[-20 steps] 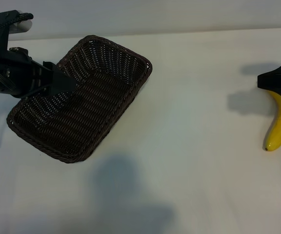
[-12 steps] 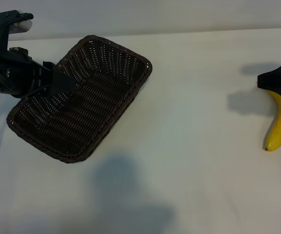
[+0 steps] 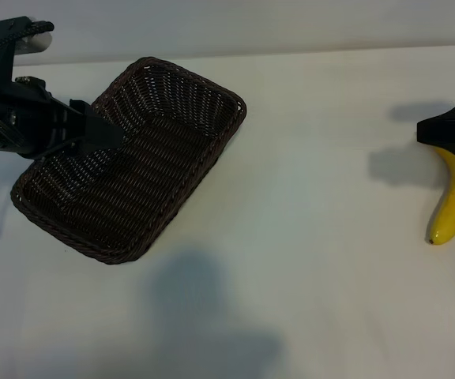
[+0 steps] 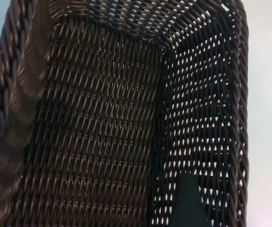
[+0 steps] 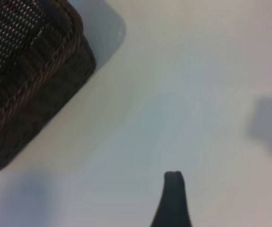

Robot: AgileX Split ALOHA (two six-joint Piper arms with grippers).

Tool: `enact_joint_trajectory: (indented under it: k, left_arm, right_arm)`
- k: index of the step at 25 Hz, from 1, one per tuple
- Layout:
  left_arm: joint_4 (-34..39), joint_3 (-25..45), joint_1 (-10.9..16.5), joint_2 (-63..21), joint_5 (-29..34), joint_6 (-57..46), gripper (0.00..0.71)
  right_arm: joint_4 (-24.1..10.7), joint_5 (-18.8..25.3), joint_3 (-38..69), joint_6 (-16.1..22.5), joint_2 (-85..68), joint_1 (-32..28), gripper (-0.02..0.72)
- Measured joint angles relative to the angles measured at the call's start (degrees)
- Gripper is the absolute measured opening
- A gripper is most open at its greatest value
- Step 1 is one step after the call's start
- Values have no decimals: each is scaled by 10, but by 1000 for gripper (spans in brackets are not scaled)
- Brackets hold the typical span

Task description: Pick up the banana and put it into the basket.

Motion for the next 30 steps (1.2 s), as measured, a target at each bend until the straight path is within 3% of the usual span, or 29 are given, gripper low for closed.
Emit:
enact_joint_trajectory:
  k: [19, 24, 30]
  left_arm:
    - [0, 0, 0, 0, 3, -19, 529]
    - [17, 0, 0, -13, 15, -170, 529]
    - [145, 0, 0, -29, 49, -455, 529]
  right_arm:
    - [0, 0, 0, 0, 0, 0, 594]
    - [0, 0, 0, 0, 0, 0, 594]
    - [0, 0, 0, 0, 0, 0, 594]
